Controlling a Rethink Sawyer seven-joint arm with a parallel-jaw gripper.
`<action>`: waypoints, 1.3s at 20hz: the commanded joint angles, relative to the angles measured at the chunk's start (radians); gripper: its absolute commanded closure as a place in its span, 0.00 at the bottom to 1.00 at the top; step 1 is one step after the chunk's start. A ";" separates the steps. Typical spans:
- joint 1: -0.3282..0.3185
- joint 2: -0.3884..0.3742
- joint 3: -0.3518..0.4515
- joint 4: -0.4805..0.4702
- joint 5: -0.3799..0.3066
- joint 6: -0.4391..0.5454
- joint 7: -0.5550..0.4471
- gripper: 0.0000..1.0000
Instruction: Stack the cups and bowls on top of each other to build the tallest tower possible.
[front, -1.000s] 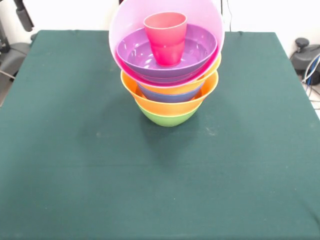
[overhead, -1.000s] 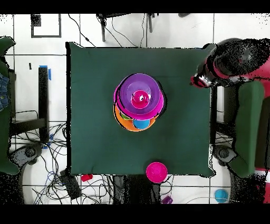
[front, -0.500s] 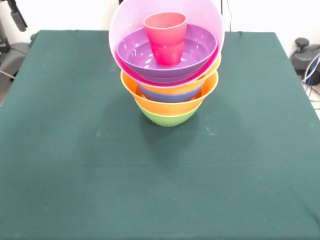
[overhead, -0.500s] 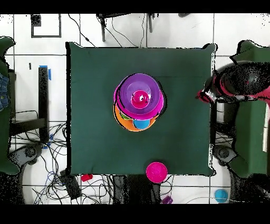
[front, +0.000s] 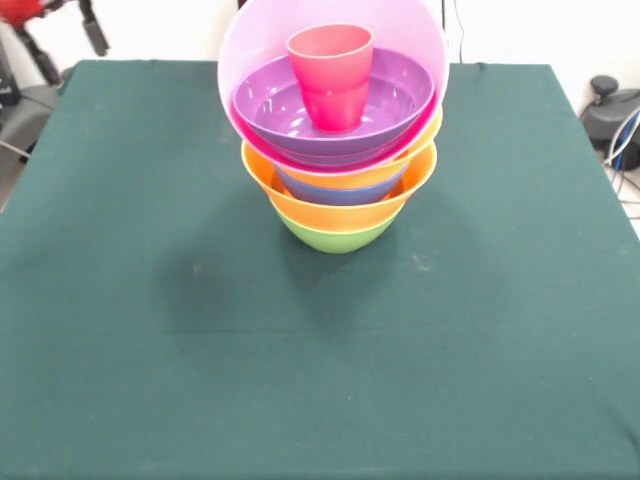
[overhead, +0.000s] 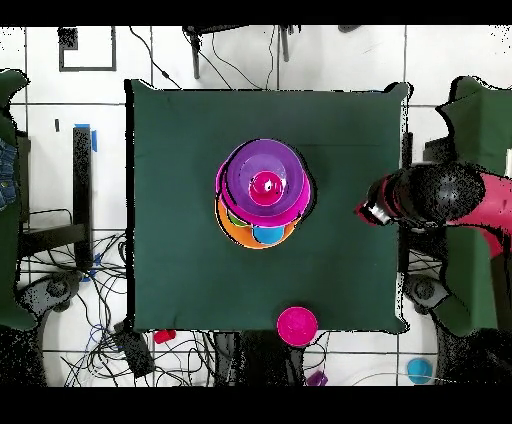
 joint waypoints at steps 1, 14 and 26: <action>0.003 -0.007 -0.021 0.271 -0.048 -0.167 0.049 0.00; -0.075 -0.025 -0.123 0.399 -0.102 -0.301 0.034 0.00; -0.108 0.034 -0.135 0.486 -0.140 -0.403 0.108 0.00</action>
